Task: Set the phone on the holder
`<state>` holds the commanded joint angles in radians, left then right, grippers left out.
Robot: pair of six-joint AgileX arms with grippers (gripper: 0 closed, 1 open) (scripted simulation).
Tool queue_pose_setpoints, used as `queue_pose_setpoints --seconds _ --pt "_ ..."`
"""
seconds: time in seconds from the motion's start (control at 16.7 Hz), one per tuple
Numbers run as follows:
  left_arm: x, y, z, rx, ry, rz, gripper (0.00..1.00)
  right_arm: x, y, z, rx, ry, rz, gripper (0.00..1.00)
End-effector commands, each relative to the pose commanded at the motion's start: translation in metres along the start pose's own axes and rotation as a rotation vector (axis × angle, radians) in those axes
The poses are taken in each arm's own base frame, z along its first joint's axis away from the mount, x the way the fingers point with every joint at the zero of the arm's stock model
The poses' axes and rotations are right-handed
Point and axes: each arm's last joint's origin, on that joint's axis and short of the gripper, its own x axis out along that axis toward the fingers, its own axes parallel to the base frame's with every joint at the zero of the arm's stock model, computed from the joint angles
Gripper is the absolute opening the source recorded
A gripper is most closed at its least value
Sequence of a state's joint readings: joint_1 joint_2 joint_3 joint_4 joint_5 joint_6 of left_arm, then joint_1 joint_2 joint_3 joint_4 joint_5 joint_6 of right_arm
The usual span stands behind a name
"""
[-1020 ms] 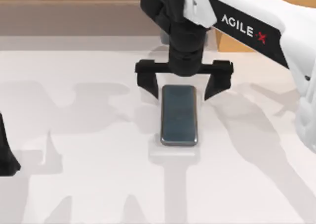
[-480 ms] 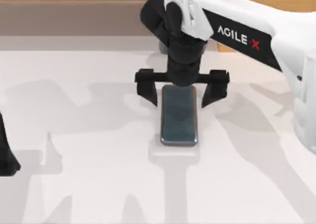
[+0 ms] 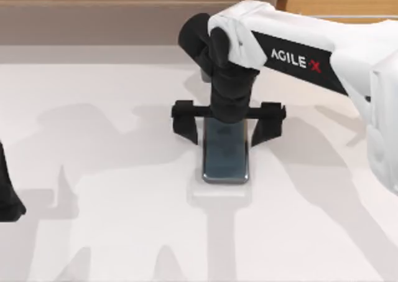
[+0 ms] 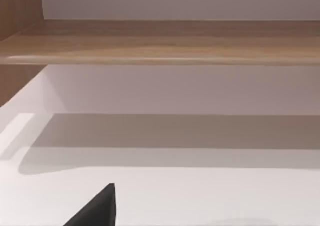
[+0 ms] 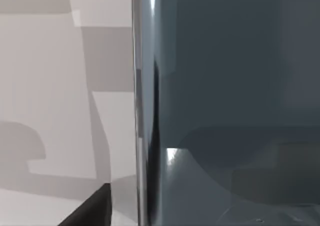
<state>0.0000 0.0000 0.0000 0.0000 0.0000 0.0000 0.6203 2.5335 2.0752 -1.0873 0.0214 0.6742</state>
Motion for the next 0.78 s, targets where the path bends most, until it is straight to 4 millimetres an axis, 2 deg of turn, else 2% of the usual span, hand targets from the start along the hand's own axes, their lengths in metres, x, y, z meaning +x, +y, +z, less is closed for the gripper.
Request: queue_pose_setpoints --seconds 0.06,0.78 --pt "0.0 0.0 0.0 0.0 0.0 0.0 1.0 0.0 0.0 0.0 0.0 0.0 0.0 1.0" --pt "0.0 0.0 0.0 0.0 0.0 0.0 1.0 0.0 0.0 0.0 0.0 0.0 0.0 0.1"
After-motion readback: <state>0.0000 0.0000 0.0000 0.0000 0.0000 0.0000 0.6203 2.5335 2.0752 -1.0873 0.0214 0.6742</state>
